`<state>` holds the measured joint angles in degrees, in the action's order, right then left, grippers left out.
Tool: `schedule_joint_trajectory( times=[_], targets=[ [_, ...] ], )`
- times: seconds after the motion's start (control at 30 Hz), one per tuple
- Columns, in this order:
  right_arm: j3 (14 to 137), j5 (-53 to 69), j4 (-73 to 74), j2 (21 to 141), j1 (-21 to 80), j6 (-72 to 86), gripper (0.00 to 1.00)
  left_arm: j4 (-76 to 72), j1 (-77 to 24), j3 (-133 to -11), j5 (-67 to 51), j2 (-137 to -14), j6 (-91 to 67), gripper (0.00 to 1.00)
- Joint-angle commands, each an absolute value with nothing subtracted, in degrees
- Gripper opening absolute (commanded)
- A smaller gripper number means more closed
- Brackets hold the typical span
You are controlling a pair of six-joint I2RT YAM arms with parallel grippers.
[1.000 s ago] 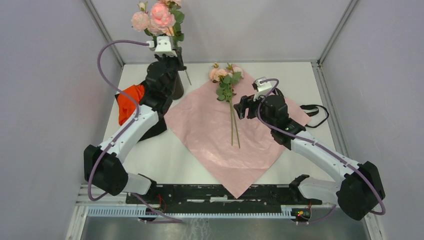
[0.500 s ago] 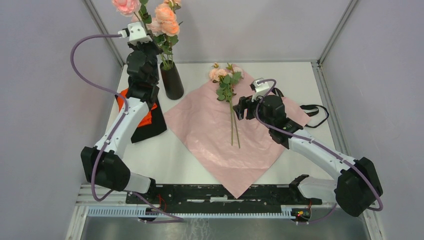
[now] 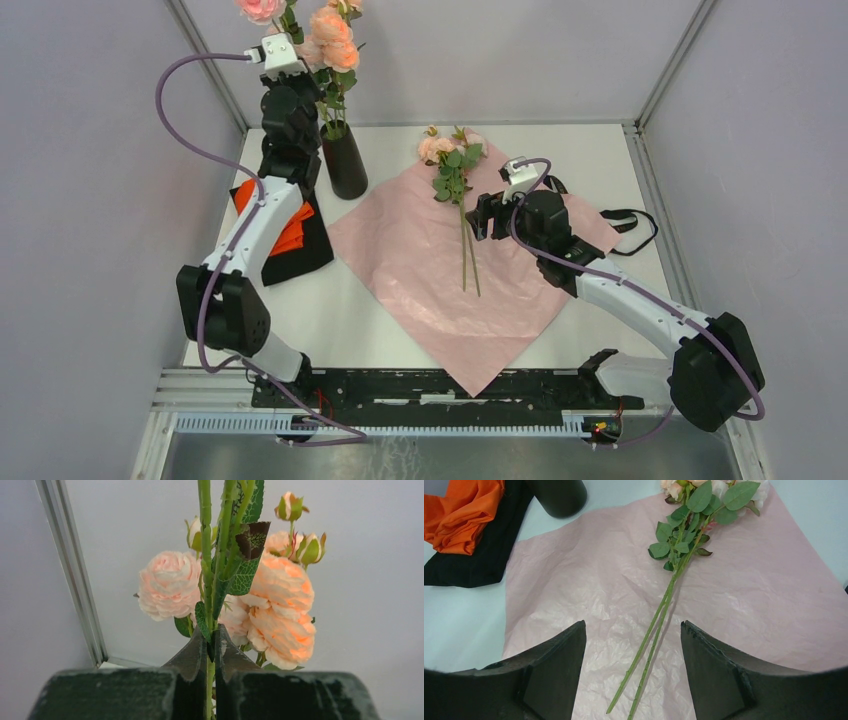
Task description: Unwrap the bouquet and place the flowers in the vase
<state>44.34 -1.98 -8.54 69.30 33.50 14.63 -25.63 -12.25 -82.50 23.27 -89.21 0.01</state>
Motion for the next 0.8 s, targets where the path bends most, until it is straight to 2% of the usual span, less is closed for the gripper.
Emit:
schedule_joint_trajectory(
  times=[0.0,0.3,0.37,0.4,0.43,0.53,0.7,0.77],
  targets=[
    [44.14,-2.26,-10.27,69.38,33.73,13.54,0.75,-26.57,-11.91,-81.47,22.52,-89.88,-1.86,0.02],
    [43.86,-1.82,-10.44,70.28,33.75,13.71,0.74,-26.30,-11.87,-79.94,23.58,-92.19,-2.43,0.03],
    [43.86,-1.83,-10.41,70.46,33.72,13.62,0.74,-26.98,-11.87,-79.07,23.73,-91.94,-3.24,0.17],
    [43.86,-1.85,-10.45,70.51,33.75,13.65,0.74,-26.95,-11.89,-78.83,23.36,-91.77,-3.54,0.27],
    [43.81,-1.82,-10.49,70.58,33.70,13.65,0.74,-26.71,-11.86,-78.57,22.85,-91.62,-3.77,0.42],
    [43.77,-1.90,-10.85,71.16,33.73,13.68,0.74,-26.64,-11.87,-77.36,21.90,-90.92,-4.47,0.66],
    [44.18,-2.54,-12.02,73.74,33.79,13.73,0.74,-23.40,-11.86,-76.30,21.53,-89.94,-5.13,0.85],
    [45.17,-3.63,-12.13,75.90,33.69,13.66,0.74,-21.28,-11.96,-75.85,21.21,-89.49,-5.20,0.89]
  ],
)
